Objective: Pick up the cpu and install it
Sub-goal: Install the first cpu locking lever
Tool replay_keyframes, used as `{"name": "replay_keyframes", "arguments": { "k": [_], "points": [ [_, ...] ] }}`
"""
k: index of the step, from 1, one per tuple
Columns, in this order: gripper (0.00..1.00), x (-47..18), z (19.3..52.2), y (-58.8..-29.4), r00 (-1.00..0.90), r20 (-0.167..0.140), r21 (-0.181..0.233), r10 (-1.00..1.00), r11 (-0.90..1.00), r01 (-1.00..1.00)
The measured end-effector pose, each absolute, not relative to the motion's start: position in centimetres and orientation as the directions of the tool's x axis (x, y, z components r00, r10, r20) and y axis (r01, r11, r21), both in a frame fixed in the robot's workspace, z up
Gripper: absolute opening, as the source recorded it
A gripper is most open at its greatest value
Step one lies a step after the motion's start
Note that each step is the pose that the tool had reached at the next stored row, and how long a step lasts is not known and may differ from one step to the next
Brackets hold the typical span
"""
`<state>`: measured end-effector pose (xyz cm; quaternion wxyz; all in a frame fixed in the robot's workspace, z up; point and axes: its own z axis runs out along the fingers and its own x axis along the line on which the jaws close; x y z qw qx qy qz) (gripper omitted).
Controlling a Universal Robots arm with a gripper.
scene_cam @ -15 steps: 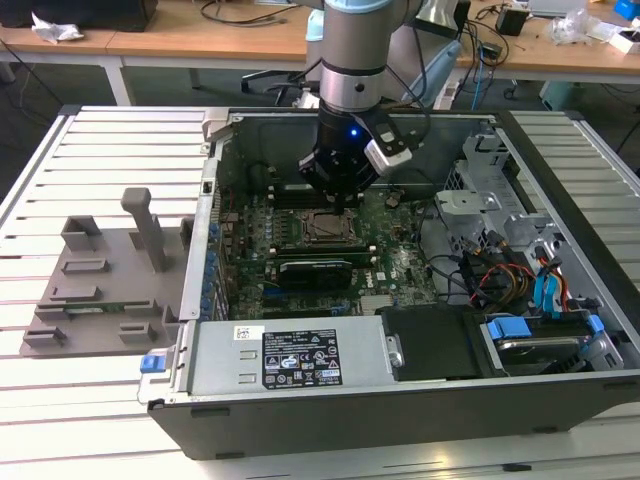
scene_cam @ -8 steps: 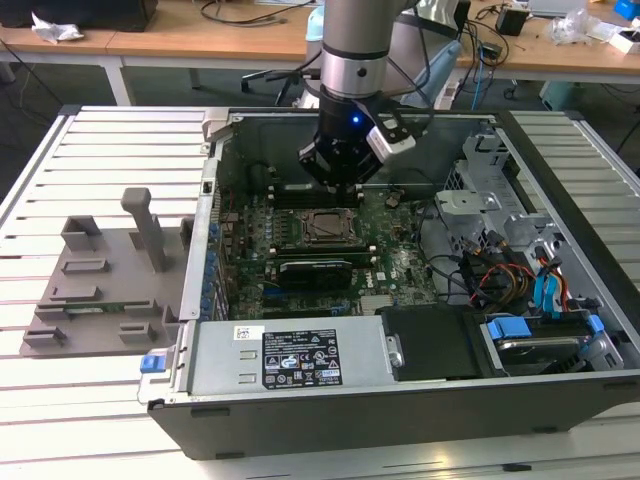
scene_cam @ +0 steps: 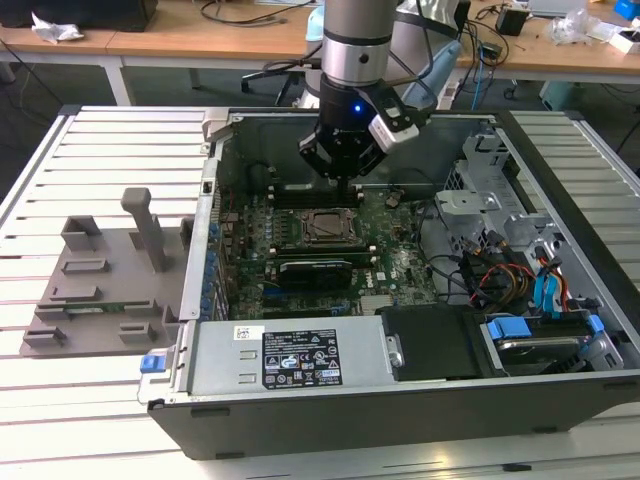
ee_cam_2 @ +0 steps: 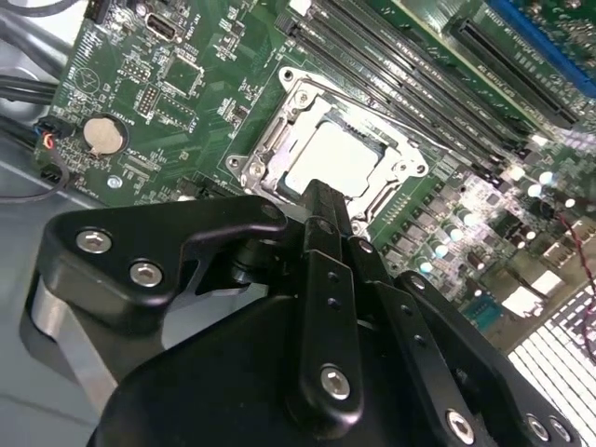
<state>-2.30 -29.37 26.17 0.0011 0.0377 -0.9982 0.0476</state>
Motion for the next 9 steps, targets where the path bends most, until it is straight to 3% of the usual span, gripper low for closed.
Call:
{"name": "replay_keyframes", "arguments": {
  "k": [9],
  "points": [
    [0.11, -2.3, 28.4, -29.5, -0.997, 0.006, -0.096, -0.075, 0.993, -0.075]
  ]
}}
